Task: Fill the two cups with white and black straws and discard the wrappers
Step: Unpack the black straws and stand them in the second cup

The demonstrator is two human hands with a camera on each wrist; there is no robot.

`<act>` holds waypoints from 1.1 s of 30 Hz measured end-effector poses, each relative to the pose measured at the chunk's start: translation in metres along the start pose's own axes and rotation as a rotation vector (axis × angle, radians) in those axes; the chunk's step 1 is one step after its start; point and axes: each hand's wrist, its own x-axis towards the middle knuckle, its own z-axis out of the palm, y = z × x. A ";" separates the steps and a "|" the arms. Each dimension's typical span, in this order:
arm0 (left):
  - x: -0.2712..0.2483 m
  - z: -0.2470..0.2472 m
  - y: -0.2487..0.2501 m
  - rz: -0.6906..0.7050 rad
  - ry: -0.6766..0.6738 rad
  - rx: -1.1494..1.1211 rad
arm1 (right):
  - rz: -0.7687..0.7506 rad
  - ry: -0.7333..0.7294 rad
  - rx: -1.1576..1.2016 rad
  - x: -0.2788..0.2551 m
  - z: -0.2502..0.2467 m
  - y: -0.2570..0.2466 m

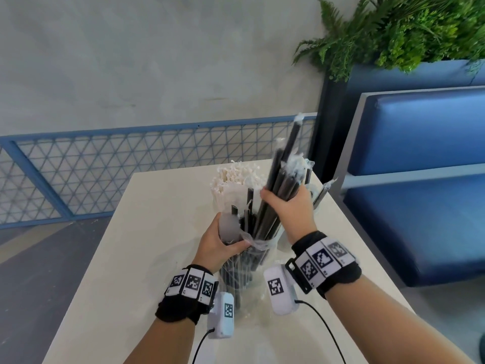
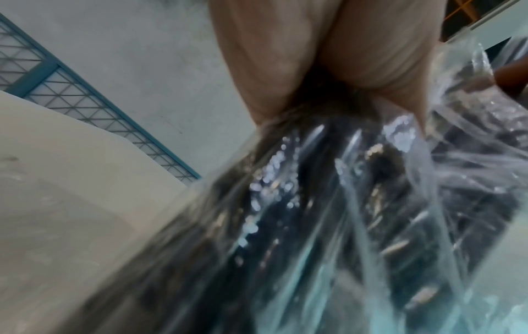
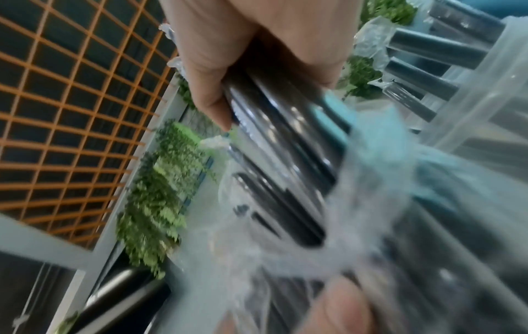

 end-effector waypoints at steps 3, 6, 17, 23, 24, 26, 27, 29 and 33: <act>0.001 -0.002 0.001 -0.040 -0.016 -0.008 | 0.025 0.076 0.142 0.015 -0.007 -0.013; 0.002 -0.004 0.000 -0.067 -0.022 -0.012 | 0.049 0.115 0.244 0.027 -0.014 -0.021; 0.003 -0.002 0.005 -0.085 0.007 0.024 | 0.245 0.292 0.530 0.048 -0.033 -0.021; 0.005 0.000 0.005 -0.056 0.070 0.039 | 0.191 0.362 0.642 0.057 -0.049 -0.029; 0.006 -0.001 0.004 -0.058 0.078 0.036 | 0.177 0.367 0.651 0.059 -0.053 -0.032; 0.007 -0.002 0.001 -0.056 0.090 0.040 | 0.141 0.382 0.657 0.064 -0.060 -0.038; 0.007 -0.001 0.001 -0.055 0.095 0.041 | 0.117 0.392 0.658 0.066 -0.064 -0.041; 0.008 -0.001 -0.001 -0.057 0.103 0.042 | 0.077 0.428 0.649 0.069 -0.069 -0.049; 0.009 -0.001 -0.002 -0.058 0.104 0.026 | -0.053 0.517 0.586 0.079 -0.077 -0.059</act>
